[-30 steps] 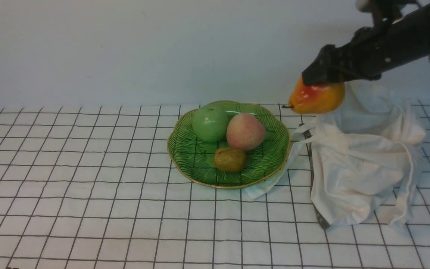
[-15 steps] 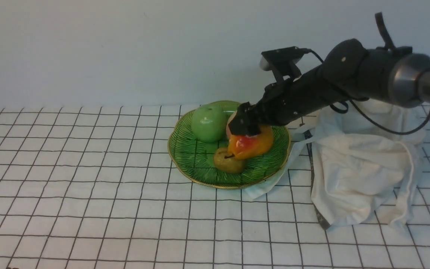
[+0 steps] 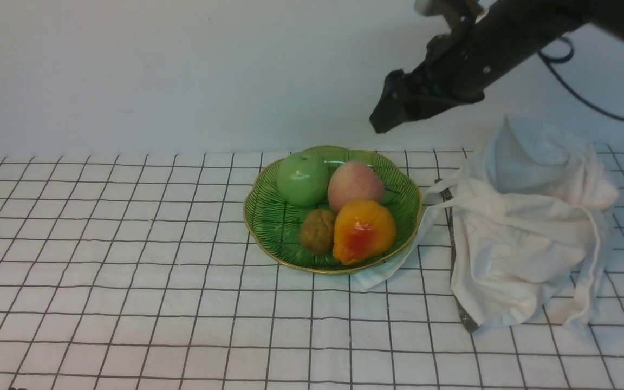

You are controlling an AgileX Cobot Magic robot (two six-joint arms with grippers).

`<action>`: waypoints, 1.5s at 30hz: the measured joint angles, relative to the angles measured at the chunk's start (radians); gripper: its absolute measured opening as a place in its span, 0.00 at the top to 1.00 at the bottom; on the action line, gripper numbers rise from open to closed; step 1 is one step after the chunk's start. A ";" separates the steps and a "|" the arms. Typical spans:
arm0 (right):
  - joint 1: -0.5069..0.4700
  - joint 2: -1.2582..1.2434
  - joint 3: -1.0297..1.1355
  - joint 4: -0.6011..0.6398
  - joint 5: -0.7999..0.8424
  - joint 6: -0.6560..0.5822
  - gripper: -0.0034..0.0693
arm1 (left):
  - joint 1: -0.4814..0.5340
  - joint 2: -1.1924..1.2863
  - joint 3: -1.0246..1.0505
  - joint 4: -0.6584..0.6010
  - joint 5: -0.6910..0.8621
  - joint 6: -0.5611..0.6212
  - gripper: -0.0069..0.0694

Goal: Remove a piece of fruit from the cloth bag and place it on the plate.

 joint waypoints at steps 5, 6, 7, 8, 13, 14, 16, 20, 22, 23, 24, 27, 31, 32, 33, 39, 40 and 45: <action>-0.014 -0.110 -0.030 -0.189 0.037 0.231 0.44 | 0.000 0.000 0.000 0.000 0.000 0.000 0.92; -0.015 -0.138 -0.007 -0.211 0.038 0.242 0.51 | 0.000 0.000 0.000 0.000 0.000 0.000 0.92; -0.016 -0.186 0.025 -0.226 0.038 0.253 0.63 | 0.000 0.000 0.000 0.000 0.000 0.000 0.92; -0.016 -0.222 0.065 -0.240 0.040 0.258 0.70 | 0.000 0.000 0.000 0.000 0.000 0.000 0.92; -0.016 -0.440 0.270 -0.296 0.048 0.274 0.94 | 0.000 0.000 0.000 0.000 0.000 0.000 0.92; -0.016 -0.540 0.354 -0.317 0.048 0.287 0.96 | 0.000 0.000 0.000 0.000 0.000 0.000 0.92; -0.016 -0.688 0.518 -0.335 0.042 0.311 0.97 | 0.000 0.000 0.000 0.000 0.000 0.000 0.92; -0.016 -0.940 0.813 -0.316 -0.142 0.320 0.97 | 0.000 0.000 0.000 0.000 0.000 0.000 0.92; -0.016 -1.112 1.013 -0.288 -0.319 0.304 0.97 | 0.000 0.000 0.000 0.000 0.000 0.000 0.92; -0.016 -1.175 1.098 -0.278 -0.409 0.298 0.97 | 0.000 0.000 0.000 0.000 0.000 0.000 0.92; -0.016 -1.237 1.205 -0.265 -0.480 0.292 0.97 | 0.000 0.000 0.000 0.000 0.000 0.000 0.92; -0.016 -1.452 1.466 -0.234 -0.722 0.286 0.97 | 0.000 0.000 0.000 0.000 0.000 0.000 0.92; -0.016 -1.722 1.734 -0.207 -0.942 0.286 0.97 | 0.000 0.000 0.000 0.000 0.000 0.000 0.92; -0.016 -1.779 1.769 -0.204 -0.965 0.286 0.97 | 0.000 0.000 0.000 0.000 0.000 0.000 0.92; -0.016 -1.810 1.788 -0.203 -0.974 0.286 0.97 | 0.000 0.000 0.000 0.000 0.000 0.000 0.92; -0.016 -1.978 1.814 -0.202 -1.016 0.286 0.97 | 0.000 0.000 0.000 0.000 0.000 0.000 0.92; -0.016 -1.979 1.814 -0.202 -1.016 0.286 0.97 | 0.000 0.000 0.000 0.000 0.000 0.000 0.92; -0.016 -1.979 1.815 -0.200 -0.999 0.286 0.97 | 0.000 0.000 0.000 0.000 0.000 0.000 0.92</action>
